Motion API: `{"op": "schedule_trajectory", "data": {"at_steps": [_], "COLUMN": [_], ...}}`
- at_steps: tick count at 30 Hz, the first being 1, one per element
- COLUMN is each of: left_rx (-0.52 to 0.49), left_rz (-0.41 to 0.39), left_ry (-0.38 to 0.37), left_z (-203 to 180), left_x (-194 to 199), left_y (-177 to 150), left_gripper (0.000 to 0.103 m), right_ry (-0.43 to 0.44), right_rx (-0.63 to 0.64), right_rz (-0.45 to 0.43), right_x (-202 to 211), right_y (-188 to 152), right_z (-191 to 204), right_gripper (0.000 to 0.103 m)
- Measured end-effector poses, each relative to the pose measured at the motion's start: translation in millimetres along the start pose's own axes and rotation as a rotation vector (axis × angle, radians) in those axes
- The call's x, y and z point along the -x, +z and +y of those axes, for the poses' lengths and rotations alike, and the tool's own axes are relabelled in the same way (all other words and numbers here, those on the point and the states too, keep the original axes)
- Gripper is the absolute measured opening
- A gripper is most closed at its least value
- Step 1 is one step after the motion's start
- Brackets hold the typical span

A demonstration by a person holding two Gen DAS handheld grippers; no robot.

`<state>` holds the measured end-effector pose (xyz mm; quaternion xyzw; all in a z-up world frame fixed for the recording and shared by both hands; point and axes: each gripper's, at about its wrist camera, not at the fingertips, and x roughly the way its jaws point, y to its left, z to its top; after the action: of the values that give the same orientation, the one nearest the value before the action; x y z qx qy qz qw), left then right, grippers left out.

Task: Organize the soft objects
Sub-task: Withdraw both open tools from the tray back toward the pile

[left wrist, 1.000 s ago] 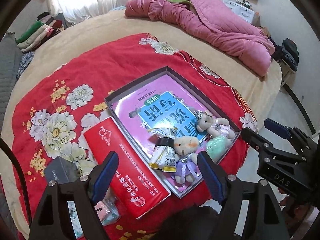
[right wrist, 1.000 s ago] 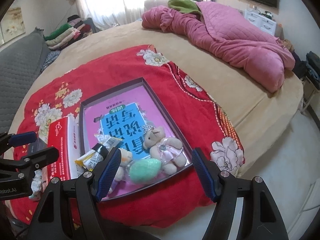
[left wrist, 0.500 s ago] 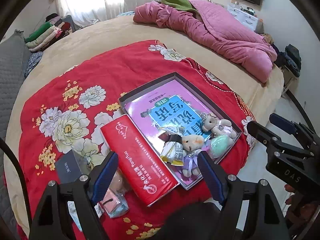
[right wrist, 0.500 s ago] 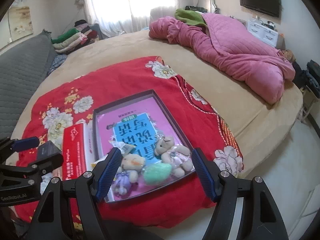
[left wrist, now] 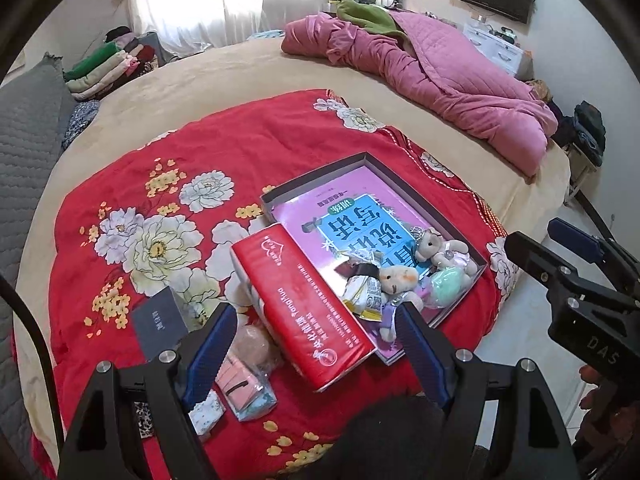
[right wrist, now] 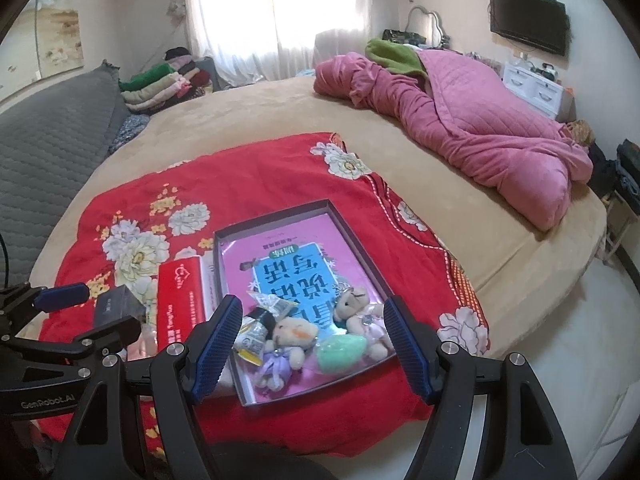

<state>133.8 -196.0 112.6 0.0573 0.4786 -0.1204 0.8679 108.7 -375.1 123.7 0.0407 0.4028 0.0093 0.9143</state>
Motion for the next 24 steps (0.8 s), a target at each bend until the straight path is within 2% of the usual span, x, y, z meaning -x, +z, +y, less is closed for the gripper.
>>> {"op": "schedule_trajectory", "data": {"at_steps": [8,24], "left_rx": [0.024,0.11], "left_rz": [-0.007,-0.004], "left_ry": [0.01,0.045], "left_z": [14.6,54.3], "left_x": [10.9,27.6], "left_y": [-11.6,-47.8], "left_gripper": [0.081,0.081], "right_ry": [0.003,0.086], "right_rx": [0.025,0.107], "right_rz": [-0.022,-0.035], "right_x": [14.0,29.2], "right_y": [-2.5,-4.8], "right_z": [16.9,69.2], "right_gripper": [0.074,0.074]}}
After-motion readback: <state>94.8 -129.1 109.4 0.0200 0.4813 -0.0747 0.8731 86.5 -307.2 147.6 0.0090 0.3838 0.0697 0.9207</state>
